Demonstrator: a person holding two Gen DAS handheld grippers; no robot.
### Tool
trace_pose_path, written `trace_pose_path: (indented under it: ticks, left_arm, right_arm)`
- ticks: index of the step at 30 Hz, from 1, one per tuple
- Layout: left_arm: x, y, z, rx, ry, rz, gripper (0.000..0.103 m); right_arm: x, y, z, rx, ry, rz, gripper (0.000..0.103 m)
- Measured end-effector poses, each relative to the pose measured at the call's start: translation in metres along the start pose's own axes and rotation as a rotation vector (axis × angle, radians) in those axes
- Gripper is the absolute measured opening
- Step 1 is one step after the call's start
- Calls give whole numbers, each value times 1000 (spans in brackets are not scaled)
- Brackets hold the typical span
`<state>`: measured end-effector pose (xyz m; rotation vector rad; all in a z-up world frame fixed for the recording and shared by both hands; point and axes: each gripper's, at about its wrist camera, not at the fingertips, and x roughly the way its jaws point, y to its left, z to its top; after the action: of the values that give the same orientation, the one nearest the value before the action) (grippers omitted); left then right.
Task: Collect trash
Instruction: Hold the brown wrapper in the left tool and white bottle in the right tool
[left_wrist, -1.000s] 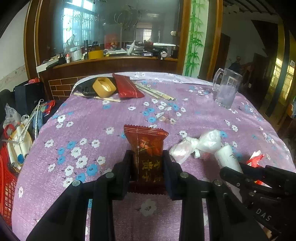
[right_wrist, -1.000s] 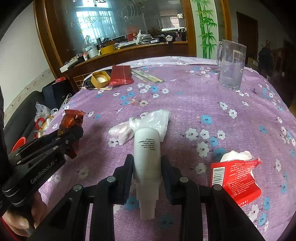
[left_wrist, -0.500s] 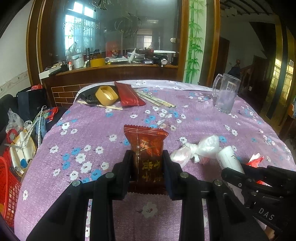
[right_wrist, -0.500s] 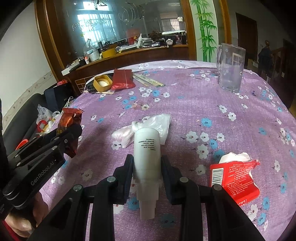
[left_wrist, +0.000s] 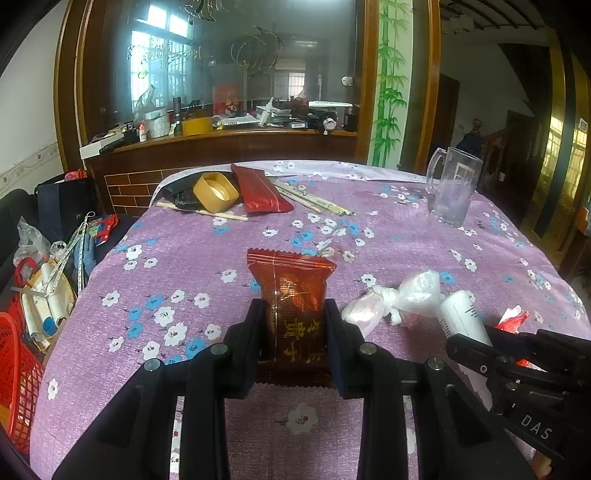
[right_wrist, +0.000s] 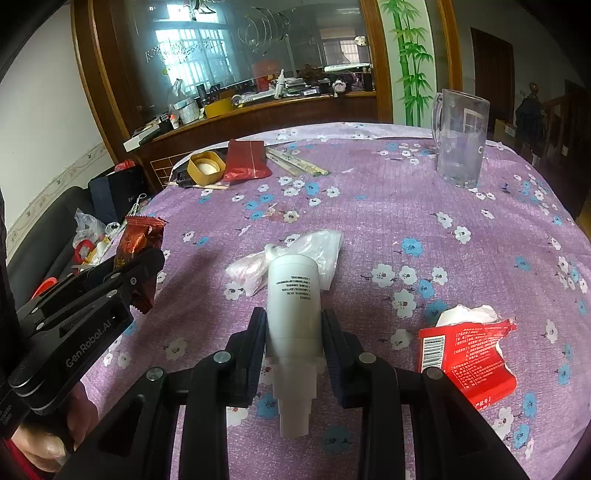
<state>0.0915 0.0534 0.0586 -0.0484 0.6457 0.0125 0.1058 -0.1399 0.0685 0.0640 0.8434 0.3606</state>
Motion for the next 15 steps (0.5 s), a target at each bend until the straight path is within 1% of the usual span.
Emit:
trace_pose_path:
  ticks: [15]
  left_arm:
    - [0, -1, 0, 2, 0, 2, 30]
  right_arm:
    - [0, 0, 1, 1, -3, 0, 33]
